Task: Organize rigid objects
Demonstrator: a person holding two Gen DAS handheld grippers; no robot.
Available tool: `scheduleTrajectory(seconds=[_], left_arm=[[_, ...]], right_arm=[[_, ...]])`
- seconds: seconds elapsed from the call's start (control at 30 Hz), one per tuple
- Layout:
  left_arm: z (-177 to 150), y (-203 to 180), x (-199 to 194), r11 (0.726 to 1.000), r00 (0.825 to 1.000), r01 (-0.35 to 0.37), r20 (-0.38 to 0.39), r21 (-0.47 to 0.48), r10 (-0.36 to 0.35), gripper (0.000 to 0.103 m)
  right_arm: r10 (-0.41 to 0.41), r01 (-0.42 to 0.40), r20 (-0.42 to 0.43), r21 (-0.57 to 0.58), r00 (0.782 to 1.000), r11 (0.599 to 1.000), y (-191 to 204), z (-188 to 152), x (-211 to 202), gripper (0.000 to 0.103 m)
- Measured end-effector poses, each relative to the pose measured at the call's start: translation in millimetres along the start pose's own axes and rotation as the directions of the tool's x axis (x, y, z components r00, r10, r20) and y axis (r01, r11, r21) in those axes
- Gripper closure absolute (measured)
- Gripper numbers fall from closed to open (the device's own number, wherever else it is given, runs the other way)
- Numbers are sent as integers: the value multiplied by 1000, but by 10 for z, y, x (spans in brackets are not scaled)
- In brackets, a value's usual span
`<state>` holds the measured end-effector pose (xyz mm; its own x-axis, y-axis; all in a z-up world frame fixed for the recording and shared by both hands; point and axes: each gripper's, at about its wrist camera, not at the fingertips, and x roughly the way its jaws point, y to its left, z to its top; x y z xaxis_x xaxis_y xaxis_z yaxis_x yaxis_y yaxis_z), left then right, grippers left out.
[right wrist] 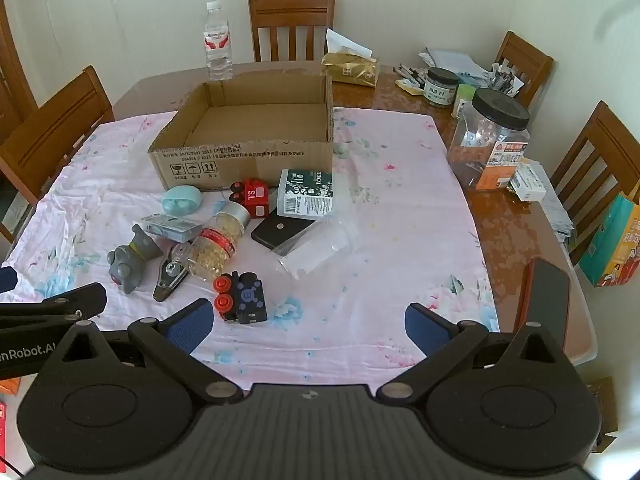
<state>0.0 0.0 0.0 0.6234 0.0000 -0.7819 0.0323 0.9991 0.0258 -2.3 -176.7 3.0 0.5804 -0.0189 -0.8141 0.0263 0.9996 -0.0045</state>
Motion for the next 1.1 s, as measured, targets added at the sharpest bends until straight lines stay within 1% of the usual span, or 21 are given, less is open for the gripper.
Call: scheduleTrajectory(seconds=[0.2,0.27,0.57,1.1], left_arm=[[-4,-6,-2,1000,1000,-11,9,9,11,1],[-3,-3,0,1000,1000,-10,7,7,10,1],[45,9,-20,1000,1000,-7,11,5,7,1],[72,-15,-65,1000,1000,-7,21,5,7,1]], right_arm=[[2,-2,-7,3,1000,1000,6,-28,0,0],[3,-3,-8,3,1000,1000,-1,11,-15,0],[4,-4,12,9,1000,1000,-26,10,-22,0],[-3,3,21,3,1000,1000,-18,39,-52,0]])
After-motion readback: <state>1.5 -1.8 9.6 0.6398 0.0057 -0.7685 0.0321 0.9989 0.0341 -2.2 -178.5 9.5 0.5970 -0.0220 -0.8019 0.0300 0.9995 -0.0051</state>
